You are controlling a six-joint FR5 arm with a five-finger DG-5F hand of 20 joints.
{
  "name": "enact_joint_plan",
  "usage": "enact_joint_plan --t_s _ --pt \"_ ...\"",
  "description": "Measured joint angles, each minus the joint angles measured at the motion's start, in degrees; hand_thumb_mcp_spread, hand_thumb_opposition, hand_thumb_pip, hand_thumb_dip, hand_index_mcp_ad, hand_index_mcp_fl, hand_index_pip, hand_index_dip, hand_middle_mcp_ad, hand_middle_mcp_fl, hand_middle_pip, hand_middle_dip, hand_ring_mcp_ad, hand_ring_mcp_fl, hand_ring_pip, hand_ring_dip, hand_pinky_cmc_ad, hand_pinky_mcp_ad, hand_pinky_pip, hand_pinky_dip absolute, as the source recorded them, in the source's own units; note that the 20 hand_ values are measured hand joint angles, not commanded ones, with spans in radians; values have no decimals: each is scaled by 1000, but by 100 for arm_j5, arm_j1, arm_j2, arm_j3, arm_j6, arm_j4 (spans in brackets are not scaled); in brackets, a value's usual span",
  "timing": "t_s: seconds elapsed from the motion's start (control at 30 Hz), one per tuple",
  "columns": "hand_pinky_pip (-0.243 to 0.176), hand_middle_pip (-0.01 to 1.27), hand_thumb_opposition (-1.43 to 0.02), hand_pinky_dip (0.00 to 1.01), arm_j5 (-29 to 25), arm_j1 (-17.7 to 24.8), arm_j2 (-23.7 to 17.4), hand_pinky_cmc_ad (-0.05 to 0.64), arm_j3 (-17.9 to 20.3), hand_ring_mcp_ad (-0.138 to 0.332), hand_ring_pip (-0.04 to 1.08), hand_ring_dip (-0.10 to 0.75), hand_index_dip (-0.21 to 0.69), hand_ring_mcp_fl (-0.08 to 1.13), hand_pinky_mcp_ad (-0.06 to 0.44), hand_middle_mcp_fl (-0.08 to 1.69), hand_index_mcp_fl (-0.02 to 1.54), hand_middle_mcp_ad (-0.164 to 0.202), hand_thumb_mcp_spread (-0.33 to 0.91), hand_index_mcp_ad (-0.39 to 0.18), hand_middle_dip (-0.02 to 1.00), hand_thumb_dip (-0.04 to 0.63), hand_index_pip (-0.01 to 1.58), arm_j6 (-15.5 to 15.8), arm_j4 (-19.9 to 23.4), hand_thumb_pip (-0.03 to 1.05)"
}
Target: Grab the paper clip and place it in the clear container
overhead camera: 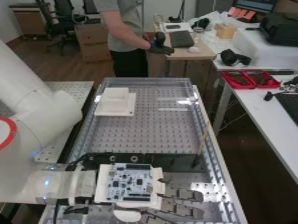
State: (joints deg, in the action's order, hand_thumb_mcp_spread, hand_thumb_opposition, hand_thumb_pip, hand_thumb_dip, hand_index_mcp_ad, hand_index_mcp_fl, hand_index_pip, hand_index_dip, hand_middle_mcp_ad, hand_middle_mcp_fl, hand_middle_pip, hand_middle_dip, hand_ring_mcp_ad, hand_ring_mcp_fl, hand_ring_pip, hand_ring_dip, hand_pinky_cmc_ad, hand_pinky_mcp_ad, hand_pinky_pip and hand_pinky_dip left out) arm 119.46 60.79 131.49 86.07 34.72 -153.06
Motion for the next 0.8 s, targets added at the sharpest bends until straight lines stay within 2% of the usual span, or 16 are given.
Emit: enact_joint_plan --t_s 0.23,0.33,0.5,0.63,0.8 --pt "-42 124 -941 208 -80 -9 -328 347 274 133 91 96 79 2 278 59 525 75 480 -152 176 300 1456 -439 424 646" --pt "-42 124 -948 208 -113 -8 -617 347 525 133 94 96 61 3 281 58 579 75 515 -152 176 300 1408 -672 746 590" --pt "-44 129 -948 190 -177 59 -1236 332 1084 133 103 101 61 2 278 58 579 75 517 -152 176 300 1408 -1003 1351 590" --pt "-26 129 -949 195 -288 189 -1651 332 1436 133 103 101 61 0 278 58 579 75 518 -152 176 300 1408 -1121 1642 590" --pt "-26 129 -951 195 -614 533 -2193 328 1859 133 103 101 61 2 278 58 581 75 518 -152 176 300 1408 -1157 1856 588"
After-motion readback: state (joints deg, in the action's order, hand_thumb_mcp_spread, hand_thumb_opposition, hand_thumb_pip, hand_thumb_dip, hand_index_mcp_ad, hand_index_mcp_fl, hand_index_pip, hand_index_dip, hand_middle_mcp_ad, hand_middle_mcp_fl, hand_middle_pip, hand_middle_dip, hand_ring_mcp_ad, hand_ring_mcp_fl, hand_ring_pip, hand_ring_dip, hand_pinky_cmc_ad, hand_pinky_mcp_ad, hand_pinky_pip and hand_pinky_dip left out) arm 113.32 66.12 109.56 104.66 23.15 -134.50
